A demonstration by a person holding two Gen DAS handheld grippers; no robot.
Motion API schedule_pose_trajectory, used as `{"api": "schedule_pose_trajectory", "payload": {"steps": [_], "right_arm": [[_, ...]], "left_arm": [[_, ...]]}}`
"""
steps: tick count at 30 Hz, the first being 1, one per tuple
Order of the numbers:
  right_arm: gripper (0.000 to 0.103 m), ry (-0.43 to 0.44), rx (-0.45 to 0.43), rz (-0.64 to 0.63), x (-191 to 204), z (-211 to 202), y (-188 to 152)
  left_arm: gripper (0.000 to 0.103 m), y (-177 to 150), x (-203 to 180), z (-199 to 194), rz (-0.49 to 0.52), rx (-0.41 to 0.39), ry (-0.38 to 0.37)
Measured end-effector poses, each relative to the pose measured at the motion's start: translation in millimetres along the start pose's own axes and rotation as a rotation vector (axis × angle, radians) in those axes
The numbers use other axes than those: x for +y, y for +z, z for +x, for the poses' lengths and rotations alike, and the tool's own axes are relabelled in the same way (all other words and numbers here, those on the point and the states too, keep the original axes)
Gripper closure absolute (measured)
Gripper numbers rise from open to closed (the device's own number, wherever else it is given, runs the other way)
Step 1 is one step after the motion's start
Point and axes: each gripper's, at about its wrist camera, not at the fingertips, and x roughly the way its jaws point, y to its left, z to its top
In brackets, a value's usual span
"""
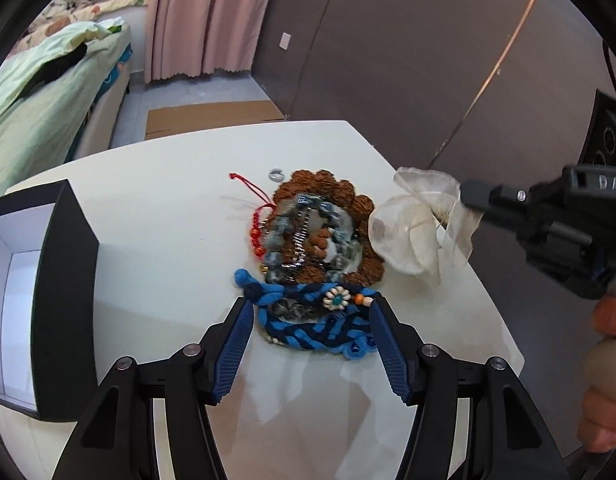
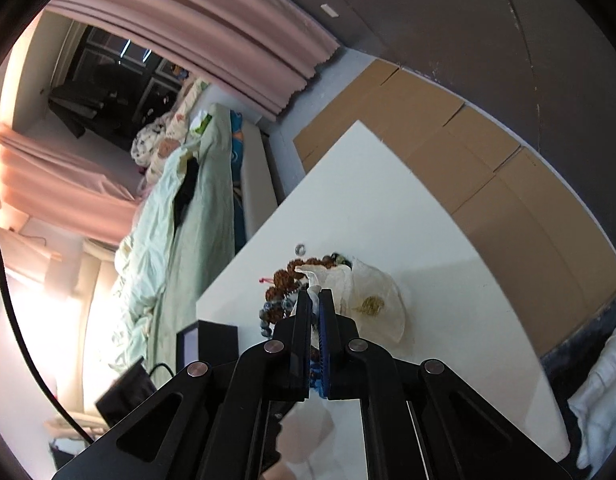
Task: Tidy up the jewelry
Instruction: 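Move the left gripper to the blue braided bracelet and grasp it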
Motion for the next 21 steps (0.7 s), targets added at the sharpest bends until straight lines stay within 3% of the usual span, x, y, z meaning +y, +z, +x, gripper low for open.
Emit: {"api": "schedule_pose_trajectory", "payload": {"steps": [5,12,17,21], "right_arm": [[0.098,0.003,-0.02,0.003,-4,-11,5],[0.098,0.003,-0.042,0.021,-10,-21,5],[0.098,0.003,-0.029,0.019,-11,-19,4],[0.098,0.001,-0.026,0.015,-11,-20,3]], "left_arm": [[0.041,-8,-17,-13,0.056,-0.049,0.035],[0.042,-10,-15,5,0.023,0.006,-0.01],[0.042,-7,-22,13,0.076,-0.012,0.029],[0.043,-4,-22,18,0.073,-0.009,0.017]]}}
